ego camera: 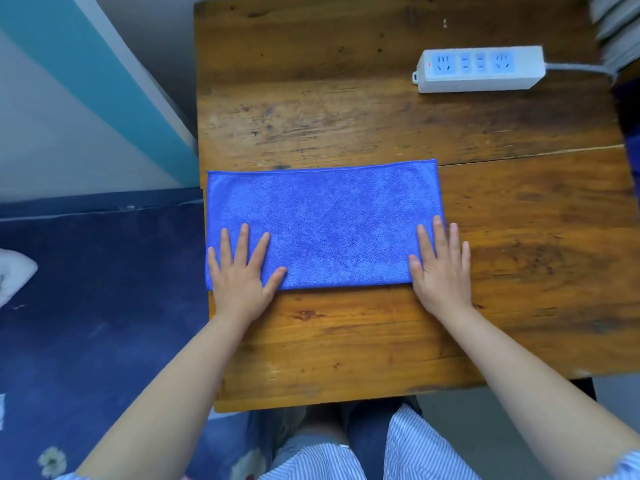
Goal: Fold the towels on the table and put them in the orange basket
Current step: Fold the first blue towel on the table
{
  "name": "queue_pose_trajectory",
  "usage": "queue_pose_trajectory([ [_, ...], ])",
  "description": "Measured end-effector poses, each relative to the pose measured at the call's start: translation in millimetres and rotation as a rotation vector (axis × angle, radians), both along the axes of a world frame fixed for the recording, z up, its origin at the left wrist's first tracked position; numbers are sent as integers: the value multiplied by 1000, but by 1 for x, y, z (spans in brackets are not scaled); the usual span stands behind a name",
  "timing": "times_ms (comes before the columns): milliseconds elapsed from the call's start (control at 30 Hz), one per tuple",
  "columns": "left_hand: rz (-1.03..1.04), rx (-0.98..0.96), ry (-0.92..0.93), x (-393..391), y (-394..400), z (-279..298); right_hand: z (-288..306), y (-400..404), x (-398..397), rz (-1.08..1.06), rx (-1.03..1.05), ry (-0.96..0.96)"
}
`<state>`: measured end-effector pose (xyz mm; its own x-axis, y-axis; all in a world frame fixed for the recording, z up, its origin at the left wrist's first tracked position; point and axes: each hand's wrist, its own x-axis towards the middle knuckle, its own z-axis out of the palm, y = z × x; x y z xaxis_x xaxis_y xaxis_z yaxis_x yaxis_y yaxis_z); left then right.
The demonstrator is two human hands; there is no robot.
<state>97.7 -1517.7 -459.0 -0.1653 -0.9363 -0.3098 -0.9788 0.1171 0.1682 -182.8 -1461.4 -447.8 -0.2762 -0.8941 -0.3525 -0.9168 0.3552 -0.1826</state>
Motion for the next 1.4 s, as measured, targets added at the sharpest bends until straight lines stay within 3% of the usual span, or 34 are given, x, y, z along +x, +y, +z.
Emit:
queue_pose_trajectory([
  [167, -37, -26, 52, -15, -2, 6, 20, -2, 3, -266, -73, -56],
  [300, -141, -39, 110, -43, -7, 3, 24, -13, 17, -397, -7, -126],
  [467, -145, -22, 34, -65, -6, -11, 23, -26, 15, -635, 3, -287],
  [600, -106, -47, 26, -76, -5, -13, 23, -39, -1, -690, -56, -348],
  [833, -19, 18, 6, -98, -8, -11, 33, -72, -21, -634, -135, -461],
  [1033, -43, 33, 175, -71, -8, 5, 65, -69, 14, -441, -348, -566],
  [1267, 243, -103, 316, -2, 8, 26, 85, -68, 121, -133, -468, -675],
  [1400, 450, -121, 419, 44, 16, 27, 64, -71, 179, -18, -327, -705],
])
